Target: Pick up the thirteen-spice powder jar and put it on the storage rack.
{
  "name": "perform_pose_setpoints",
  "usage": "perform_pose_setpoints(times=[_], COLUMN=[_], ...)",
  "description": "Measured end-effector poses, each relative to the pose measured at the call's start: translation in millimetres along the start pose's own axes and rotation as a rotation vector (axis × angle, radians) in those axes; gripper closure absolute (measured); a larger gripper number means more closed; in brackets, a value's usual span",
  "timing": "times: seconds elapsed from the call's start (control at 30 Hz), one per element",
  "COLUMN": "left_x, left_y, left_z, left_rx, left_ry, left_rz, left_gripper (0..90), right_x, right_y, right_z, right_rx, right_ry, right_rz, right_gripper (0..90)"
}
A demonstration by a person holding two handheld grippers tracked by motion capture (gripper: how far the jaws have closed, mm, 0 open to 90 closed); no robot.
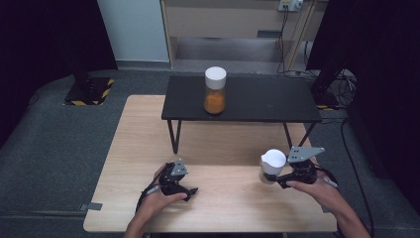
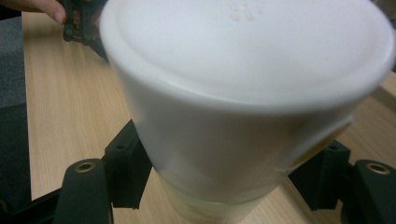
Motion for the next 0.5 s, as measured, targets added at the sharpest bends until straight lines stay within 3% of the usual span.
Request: perform_pose_setpoints(times=[0.5], left_x=[0.0], left_y=[-0.2], left_z=[0.0], left_rx=[0.000], left_ry=[0.000], left_rz=[0.001], left_gripper=[0.0], right_x=[-45.8], right_y=[-8.7], right_z=[39.0], right_rx=[-0.002], right_ry=[-0.002], right_rz=[-0.023], right_gripper=[31.5])
Point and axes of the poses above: each handheld gripper's, and its own axes: x roughly forward along the jaws, z roughly out of its top, y roughly to its left, the point moved 4 cm from there along x, roughly forward along the jaws, and after that the axes turned 3 degrees about y, right-handed, at the moved point
